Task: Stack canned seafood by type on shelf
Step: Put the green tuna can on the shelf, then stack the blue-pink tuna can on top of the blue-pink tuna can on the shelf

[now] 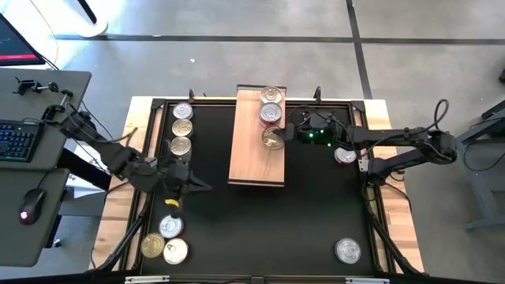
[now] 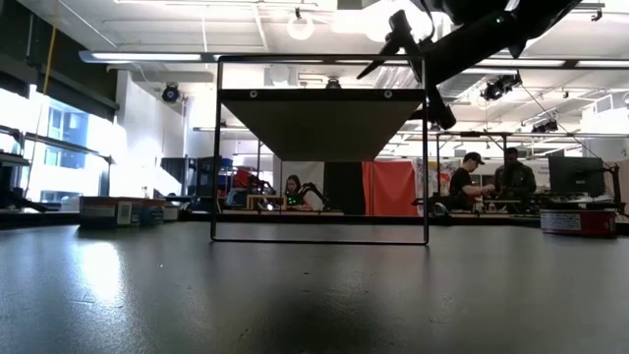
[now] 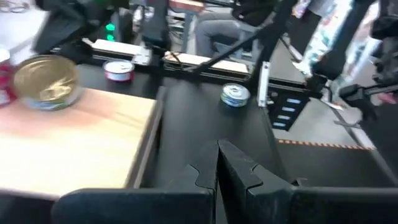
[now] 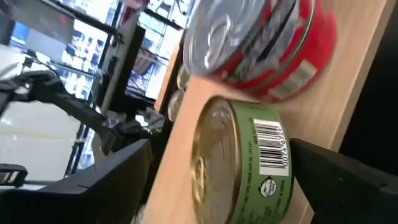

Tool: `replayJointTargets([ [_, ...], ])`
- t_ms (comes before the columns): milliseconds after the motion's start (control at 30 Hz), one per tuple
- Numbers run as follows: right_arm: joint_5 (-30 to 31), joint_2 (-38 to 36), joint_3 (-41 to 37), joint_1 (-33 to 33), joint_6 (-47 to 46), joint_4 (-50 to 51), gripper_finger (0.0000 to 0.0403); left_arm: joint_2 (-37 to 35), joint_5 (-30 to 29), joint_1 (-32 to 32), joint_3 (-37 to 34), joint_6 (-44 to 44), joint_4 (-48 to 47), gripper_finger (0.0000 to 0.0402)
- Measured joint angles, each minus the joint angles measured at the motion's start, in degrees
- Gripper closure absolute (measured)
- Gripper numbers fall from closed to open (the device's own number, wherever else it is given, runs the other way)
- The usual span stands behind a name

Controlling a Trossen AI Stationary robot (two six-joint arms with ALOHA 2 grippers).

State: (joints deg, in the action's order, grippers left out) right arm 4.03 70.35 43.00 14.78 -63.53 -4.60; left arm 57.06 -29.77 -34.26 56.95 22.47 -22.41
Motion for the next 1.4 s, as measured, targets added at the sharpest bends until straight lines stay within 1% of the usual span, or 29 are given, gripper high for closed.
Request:
replayJointTargets([
  [133,0.0,-0.2,0.0,0.4,-0.8,-0.7,0.0031,-1.9,-3.9,-1.1,0.0,0.3,-2.1,0.0402],
  [233,-0.2,-0.3,0.0,-0.2,0.7,-1.6,0.0031,-2.4,-4.3,-1.7,0.0,1.5,-3.8,0.0401],
  [367,0.0,1.3,0.0,-0.2,-3.5,-0.9,0.0031,-2.3,-4.6,-2.2,0.0,3.1,-6.7,0.0401],
  [467,4.1,1.3,0.0,-0.2,-2.1,-2.3,0.0031,-1.9,-5.5,-2.2,0.0,4.4,-7.6,0.0402],
  [533,5.3,0.9,0.1,-0.3,-2.3,-2.4,0.0031,-2.0,-5.5,-2.2,0.0,5.1,-7.6,0.0401],
  [700,4.7,-0.2,0.1,-0.2,-0.2,-2.6,0.0031,-2.0,-5.5,-2.3,0.0,6.0,-7.7,0.0402],
  [767,4.3,-1.4,0.1,-0.2,2.3,-2.5,0.0031,-2.0,-5.3,-2.3,0.0,6.7,-7.7,0.0401],
  [900,0.3,-4.7,0.1,-1.0,7.6,-0.9,0.0031,-1.9,-3.2,-3.5,0.0,10.1,-8.0,0.0402],
  [967,-0.9,-6.6,0.1,-2.3,10.2,0.6,0.0031,-1.9,0.0,-5.6,0.0,12.6,-8.0,0.0401],
  [1033,-0.4,-8.5,0.0,-4.1,13.6,1.6,0.0031,-1.3,4.1,-8.9,0.0,16.2,-7.6,0.0402],
  [1100,1.4,-10.1,0.0,-6.3,16.9,2.1,0.0031,0.4,8.6,-13.2,0.0,21.1,-7.7,0.0402],
  [1167,1.8,-11.0,0.0,-8.4,18.5,2.1,0.0031,3.6,12.5,-17.6,0.1,26.5,-8.5,0.0402],
  [1267,1.3,-11.3,0.0,-12.0,18.1,1.9,0.0031,10.3,14.2,-24.2,0.0,35.0,-9.4,0.0402],
  [1400,3.0,-10.9,0.0,-17.1,18.5,-1.2,0.0031,20.6,15.7,-30.2,0.0,43.4,-5.7,0.0401],
])
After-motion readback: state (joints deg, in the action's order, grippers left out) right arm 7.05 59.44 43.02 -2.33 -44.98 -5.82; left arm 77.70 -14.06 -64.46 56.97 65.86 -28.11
